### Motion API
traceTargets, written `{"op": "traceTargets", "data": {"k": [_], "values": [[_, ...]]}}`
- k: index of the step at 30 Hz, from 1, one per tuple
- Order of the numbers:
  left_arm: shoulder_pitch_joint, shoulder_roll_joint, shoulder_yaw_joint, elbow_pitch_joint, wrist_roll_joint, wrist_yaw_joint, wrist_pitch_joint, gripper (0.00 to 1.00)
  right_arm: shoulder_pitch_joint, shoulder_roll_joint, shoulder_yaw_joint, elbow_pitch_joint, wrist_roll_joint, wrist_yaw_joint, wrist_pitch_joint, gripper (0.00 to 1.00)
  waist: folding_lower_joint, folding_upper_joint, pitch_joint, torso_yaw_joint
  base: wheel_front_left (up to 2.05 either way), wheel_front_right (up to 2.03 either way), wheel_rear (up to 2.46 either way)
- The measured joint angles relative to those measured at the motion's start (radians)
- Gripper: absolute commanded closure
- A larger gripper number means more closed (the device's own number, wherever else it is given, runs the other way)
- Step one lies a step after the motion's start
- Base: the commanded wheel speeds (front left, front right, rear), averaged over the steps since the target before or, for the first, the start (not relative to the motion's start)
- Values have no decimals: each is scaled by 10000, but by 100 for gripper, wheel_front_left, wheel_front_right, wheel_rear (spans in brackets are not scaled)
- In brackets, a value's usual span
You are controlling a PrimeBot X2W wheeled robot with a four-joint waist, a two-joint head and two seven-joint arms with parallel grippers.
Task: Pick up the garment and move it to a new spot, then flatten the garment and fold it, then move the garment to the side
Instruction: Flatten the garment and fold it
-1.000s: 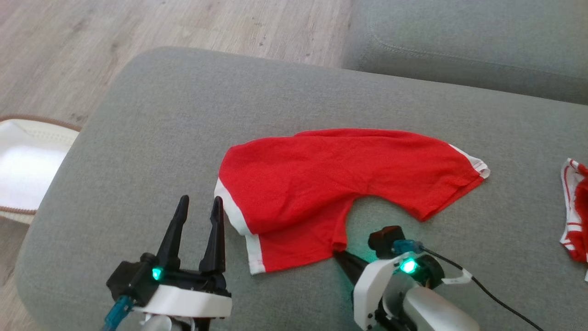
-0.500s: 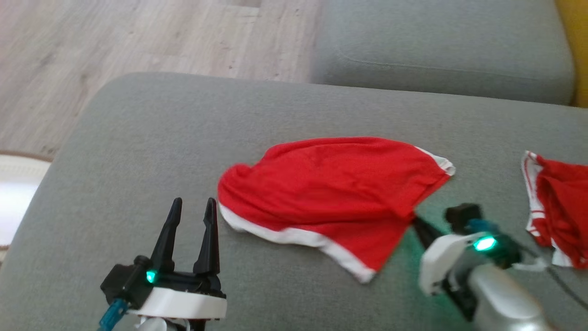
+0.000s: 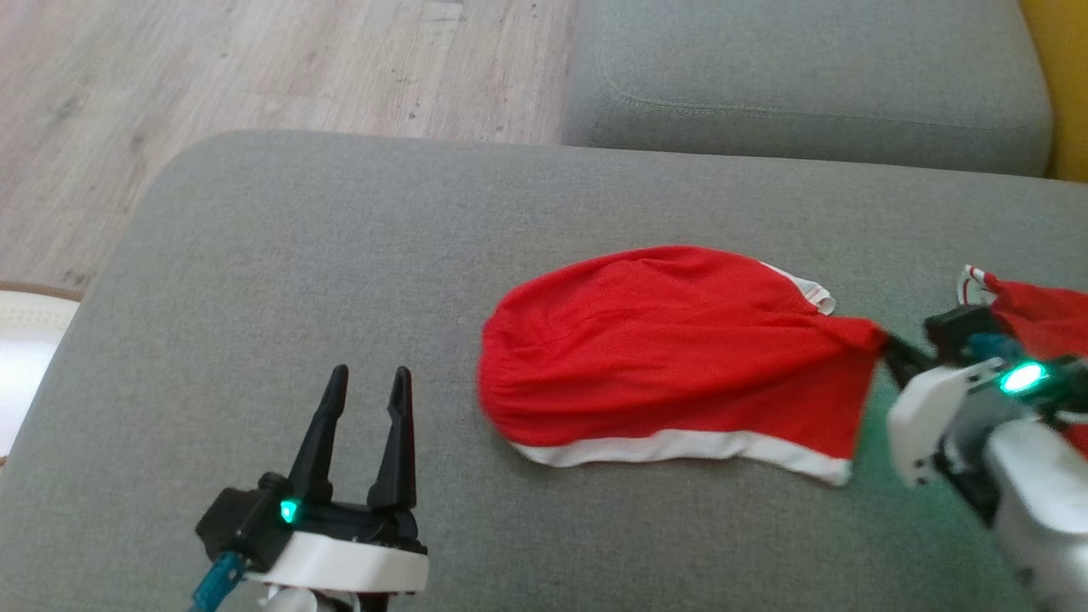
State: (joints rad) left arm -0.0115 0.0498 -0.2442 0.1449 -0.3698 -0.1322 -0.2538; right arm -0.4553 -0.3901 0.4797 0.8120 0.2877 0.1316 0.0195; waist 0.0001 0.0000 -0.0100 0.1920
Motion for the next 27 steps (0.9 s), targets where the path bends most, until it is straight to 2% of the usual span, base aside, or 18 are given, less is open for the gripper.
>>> {"op": "traceTargets", "data": {"k": [4, 8, 9, 10, 13, 18, 22, 26, 27], "values": [[-8, -2, -127, 6, -2, 0, 0, 0, -333, -529, -182, 600, -487, 0, 86, 100, 0, 0, 55, 127, 0, 0, 0], [-21, 0, -117, 8, -2, 0, 0, 0, -561, -635, -581, 1423, -989, 0, 119, 100, 0, 0, 70, 240, 0, 0, 0], [-21, 0, -115, 8, -2, 0, 0, 0, -591, -600, -683, 1532, -1007, 0, 109, 74, 0, 0, 77, 248, 0, 0, 0], [-21, 0, -109, 8, -2, 0, 0, 0, -628, -550, -815, 1641, -1011, 0, 67, 0, 0, 0, 85, 247, 0, 0, 0], [-20, 0, -86, 8, -8, 0, 0, 0, -742, -299, -1198, 1726, -1012, 0, -272, 0, 0, 0, 100, 180, 0, 0, 0], [-17, 0, 81, 2, -17, 0, 0, 0, -842, 437, -2063, 1407, -761, 0, -1444, 0, 0, 0, 88, -147, 0, 0, 0], [-17, 0, 215, -31, -17, 0, 0, 0, -674, 1024, -2585, 510, -767, 0, -2330, 0, 0, 0, 58, -544, 0, 0, 0], [-17, 0, 249, -86, -15, 0, 0, 0, 418, 1893, -2882, -842, -773, 0, -2591, 0, 0, 0, 1, -978, 0, 0, 0], [-17, 0, 249, -86, -15, 0, 0, 0, 418, 1893, -2882, -842, -773, 0, -2591, 0, 0, 0, 1, -978, 0, 0, 0]]}}
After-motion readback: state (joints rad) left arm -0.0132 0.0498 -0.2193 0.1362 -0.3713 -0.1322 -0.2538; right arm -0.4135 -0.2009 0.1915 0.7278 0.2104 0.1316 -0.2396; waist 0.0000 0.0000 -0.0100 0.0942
